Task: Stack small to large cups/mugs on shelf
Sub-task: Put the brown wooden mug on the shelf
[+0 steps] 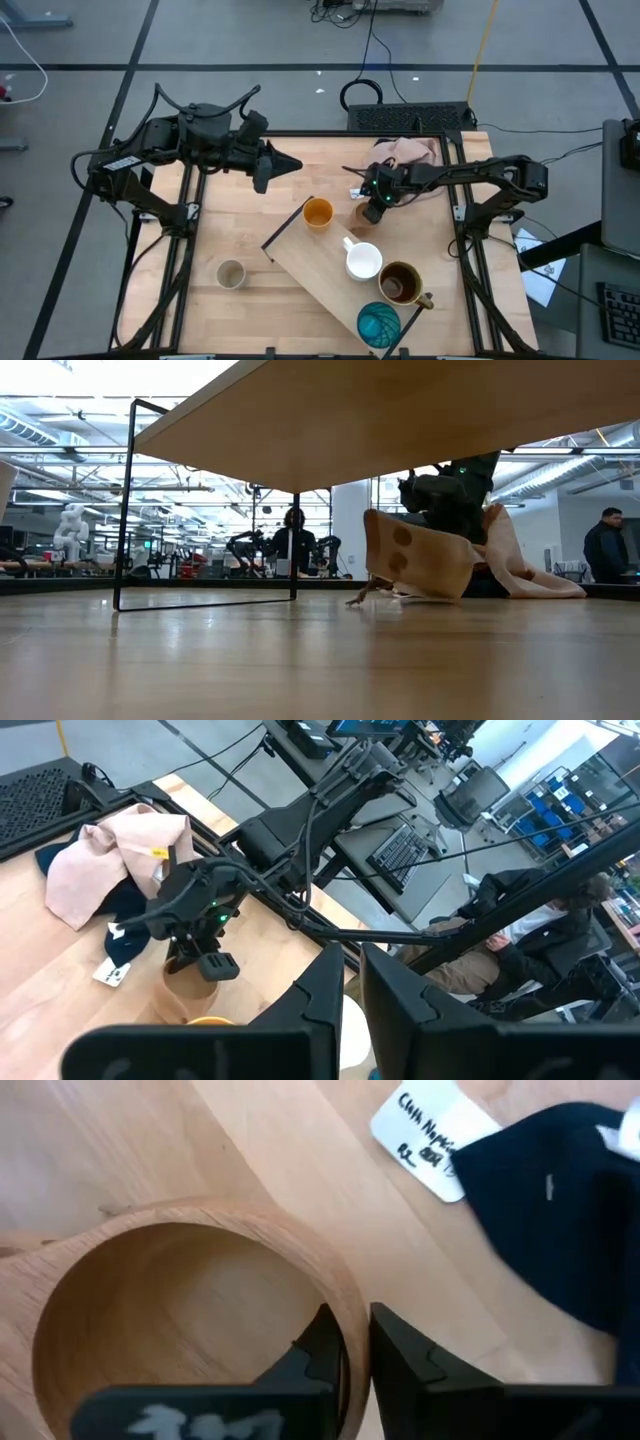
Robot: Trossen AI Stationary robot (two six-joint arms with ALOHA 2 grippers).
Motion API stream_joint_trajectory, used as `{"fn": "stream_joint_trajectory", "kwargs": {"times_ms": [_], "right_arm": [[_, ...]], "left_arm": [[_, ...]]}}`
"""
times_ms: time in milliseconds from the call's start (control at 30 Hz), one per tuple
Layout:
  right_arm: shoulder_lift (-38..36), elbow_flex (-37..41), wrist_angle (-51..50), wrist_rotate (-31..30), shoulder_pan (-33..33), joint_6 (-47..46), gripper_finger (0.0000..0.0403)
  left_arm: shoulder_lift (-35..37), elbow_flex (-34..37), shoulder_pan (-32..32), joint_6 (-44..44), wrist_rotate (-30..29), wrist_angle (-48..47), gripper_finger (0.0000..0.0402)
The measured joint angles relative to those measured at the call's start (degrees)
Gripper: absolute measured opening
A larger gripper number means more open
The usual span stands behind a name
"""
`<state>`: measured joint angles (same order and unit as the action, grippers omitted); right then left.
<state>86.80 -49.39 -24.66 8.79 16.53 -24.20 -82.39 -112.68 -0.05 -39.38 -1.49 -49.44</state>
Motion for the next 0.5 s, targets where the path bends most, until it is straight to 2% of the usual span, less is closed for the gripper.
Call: {"fn": "stream_joint_trajectory", "kwargs": {"times_ms": [233, 500], "right_arm": [[-3.5, -0.1, -0.3, -0.9, 1.7, 0.8, 0.0021], [-13.8, -0.1, -1.4, -4.5, 4.8, 1.3, 0.0021]], "left_arm": [[0.0, 0.0, 0.0, 0.3, 0.0, 0.0, 0.0037], [0.0, 0.0, 0.0, 1.9, 0.0, 0.0, 0.0037]]}}
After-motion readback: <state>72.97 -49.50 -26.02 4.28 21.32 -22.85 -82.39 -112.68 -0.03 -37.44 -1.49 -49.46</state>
